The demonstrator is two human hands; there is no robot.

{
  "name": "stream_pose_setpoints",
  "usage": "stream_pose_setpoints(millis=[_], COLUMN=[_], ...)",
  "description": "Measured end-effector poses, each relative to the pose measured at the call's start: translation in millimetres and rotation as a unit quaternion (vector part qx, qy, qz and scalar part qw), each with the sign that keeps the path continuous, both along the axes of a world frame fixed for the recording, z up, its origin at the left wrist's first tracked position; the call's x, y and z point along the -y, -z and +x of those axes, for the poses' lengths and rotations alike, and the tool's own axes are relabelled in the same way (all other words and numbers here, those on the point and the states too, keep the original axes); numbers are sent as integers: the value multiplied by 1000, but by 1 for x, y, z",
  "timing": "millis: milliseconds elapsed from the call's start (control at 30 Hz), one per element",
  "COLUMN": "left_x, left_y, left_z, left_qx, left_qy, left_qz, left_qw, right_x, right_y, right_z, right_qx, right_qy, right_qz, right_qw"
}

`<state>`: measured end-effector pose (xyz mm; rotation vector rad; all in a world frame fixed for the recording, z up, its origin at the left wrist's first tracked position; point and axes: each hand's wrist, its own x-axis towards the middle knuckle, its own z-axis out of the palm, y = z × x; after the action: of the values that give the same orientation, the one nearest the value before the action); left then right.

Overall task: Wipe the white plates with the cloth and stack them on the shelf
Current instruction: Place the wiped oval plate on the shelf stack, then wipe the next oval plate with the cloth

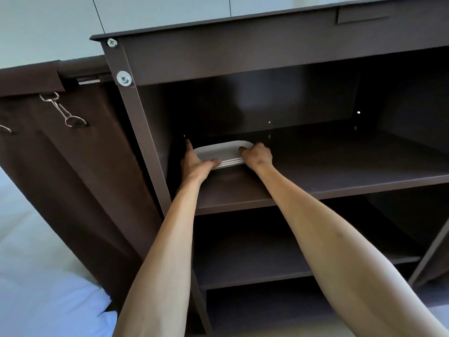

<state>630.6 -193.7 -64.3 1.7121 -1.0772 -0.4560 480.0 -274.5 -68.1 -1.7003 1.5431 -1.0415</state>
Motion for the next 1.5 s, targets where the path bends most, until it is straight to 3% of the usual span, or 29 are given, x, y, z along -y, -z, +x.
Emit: stream_pose_setpoints(millis=[167,333,467,567,700,867,1000,1100,1233,1500], left_x=[-3,-19,-21,-39,-68,-103,-121,-129,-137,-129], left_y=[-2,-19,-18,-3,28,63,88,113,128,130], left_z=[-3,-63,-149,-222,-310,-418,-498,-554,-601,-644], left_qx=[46,134,50,-28,-79,-110,-145,-96,12,27], left_qy=[-17,-56,52,151,288,424,476,517,517,417], left_qz=[-5,-223,-376,-410,-358,-205,-82,4,96,155], left_qw=[999,964,924,899,885,875,864,850,850,895], right_x=[-8,-34,-76,-114,-170,-260,-338,-384,-395,-392], right_y=[-2,-7,-6,10,46,91,131,157,162,179], right_z=[-12,-59,-137,-210,-302,-402,-457,-486,-498,-508], right_qx=[41,78,97,103,87,-5,-153,-247,-219,-212], right_qy=[12,71,137,222,360,492,561,581,613,636], right_qz=[-13,-83,-164,-201,-172,-61,35,123,132,78], right_qw=[999,991,972,949,913,868,813,765,748,738])
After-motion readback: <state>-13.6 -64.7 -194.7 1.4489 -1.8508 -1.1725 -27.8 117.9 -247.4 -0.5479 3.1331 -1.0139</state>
